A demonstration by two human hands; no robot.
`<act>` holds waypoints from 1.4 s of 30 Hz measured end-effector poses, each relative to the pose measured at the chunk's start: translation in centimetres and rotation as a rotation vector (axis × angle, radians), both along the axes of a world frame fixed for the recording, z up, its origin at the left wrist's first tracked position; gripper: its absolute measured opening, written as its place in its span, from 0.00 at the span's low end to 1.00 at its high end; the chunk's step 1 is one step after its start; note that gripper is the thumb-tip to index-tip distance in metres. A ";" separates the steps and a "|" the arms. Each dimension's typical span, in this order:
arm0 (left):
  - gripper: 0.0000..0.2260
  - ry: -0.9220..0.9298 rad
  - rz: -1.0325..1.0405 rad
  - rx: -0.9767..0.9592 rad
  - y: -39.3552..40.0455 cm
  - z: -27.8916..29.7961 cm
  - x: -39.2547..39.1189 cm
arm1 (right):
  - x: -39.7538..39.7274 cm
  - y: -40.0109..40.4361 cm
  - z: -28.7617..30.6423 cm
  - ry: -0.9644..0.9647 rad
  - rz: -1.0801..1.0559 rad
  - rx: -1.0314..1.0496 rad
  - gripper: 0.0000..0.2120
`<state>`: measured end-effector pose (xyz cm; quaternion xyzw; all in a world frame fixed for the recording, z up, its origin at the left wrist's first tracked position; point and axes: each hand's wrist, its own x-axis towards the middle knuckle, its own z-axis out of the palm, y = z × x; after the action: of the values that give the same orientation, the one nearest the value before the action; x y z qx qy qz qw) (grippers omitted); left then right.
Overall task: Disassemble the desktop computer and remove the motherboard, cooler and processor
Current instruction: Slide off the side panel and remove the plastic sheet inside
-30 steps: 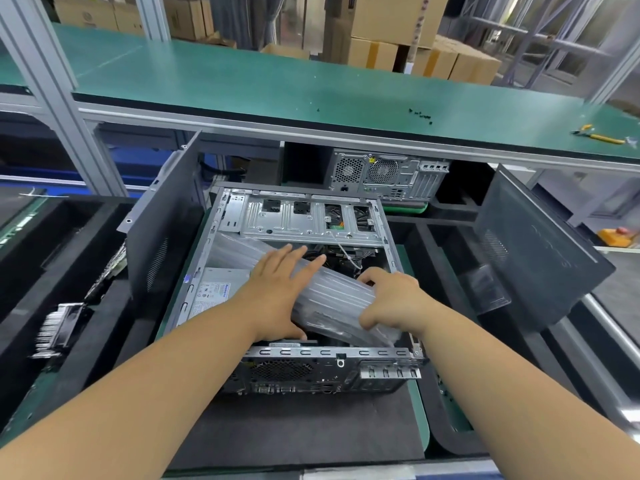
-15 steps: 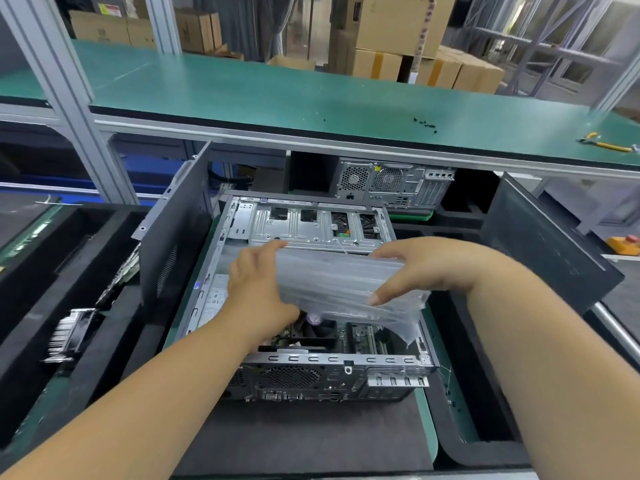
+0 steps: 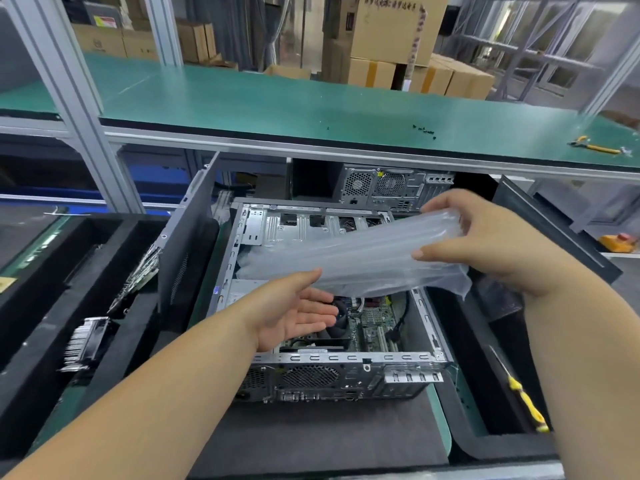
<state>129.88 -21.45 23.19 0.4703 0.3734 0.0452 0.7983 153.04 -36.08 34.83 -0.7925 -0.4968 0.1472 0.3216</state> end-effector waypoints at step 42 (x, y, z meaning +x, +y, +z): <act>0.30 -0.523 1.053 0.065 -6.4 0.3 -34.4 | -33.8 6.0 -7.1 0.314 0.719 -0.158 0.22</act>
<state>95.44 -27.88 23.51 0.2193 0.3456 0.5615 0.7191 119.25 -30.04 27.73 -0.5581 -0.6745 0.4076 0.2596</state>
